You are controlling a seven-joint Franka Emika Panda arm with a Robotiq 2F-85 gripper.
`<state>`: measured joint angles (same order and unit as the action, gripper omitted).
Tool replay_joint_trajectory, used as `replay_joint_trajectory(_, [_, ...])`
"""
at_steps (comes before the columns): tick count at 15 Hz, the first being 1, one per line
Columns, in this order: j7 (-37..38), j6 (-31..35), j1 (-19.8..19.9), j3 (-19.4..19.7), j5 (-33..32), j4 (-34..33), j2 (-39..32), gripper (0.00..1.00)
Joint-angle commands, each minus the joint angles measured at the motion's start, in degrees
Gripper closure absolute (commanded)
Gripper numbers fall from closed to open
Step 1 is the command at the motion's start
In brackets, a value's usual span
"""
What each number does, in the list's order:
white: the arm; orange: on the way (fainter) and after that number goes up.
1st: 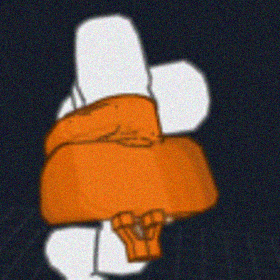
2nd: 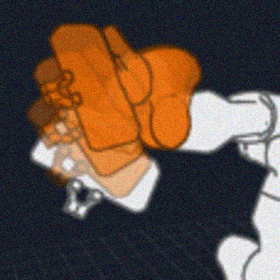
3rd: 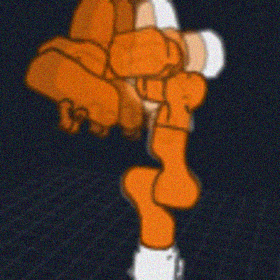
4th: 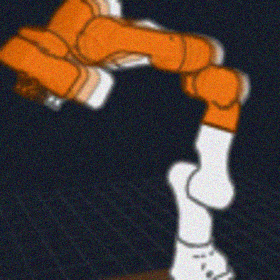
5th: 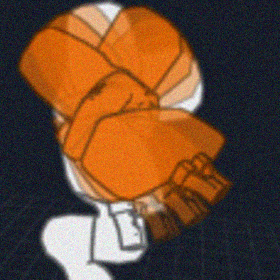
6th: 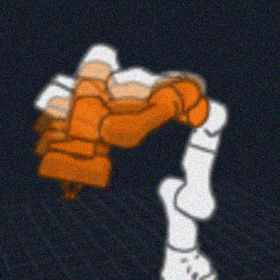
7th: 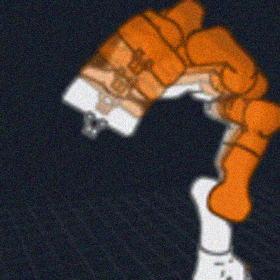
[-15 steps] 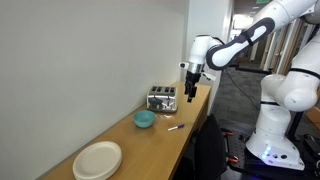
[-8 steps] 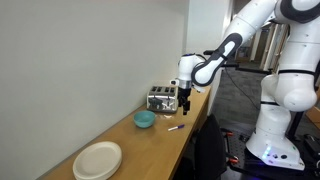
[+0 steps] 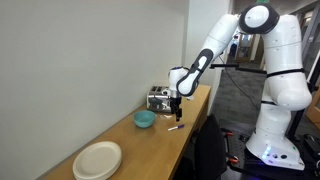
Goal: Pick the pen on the table and put it in the bowl
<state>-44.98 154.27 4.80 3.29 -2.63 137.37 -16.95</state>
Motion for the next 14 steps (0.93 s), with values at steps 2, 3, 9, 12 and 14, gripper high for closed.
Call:
replay_joint_trajectory(2, [-1.97,3.79,5.17,-4.16,-1.52,-4.35,-6.95,0.00])
replay_joint_trajectory(3, [-2.55,4.41,6.34,-5.00,-1.88,-5.11,-8.39,0.00])
replay_joint_trajectory(9, [-2.66,7.49,9.90,-7.64,-5.37,-7.28,-13.76,0.00])
replay_joint_trajectory(12, [-2.31,7.93,10.80,-7.94,-7.09,-8.11,-15.35,0.00])
replay_joint_trajectory(14, [-2.38,7.94,11.38,-8.16,-7.87,-8.74,-16.31,0.00])
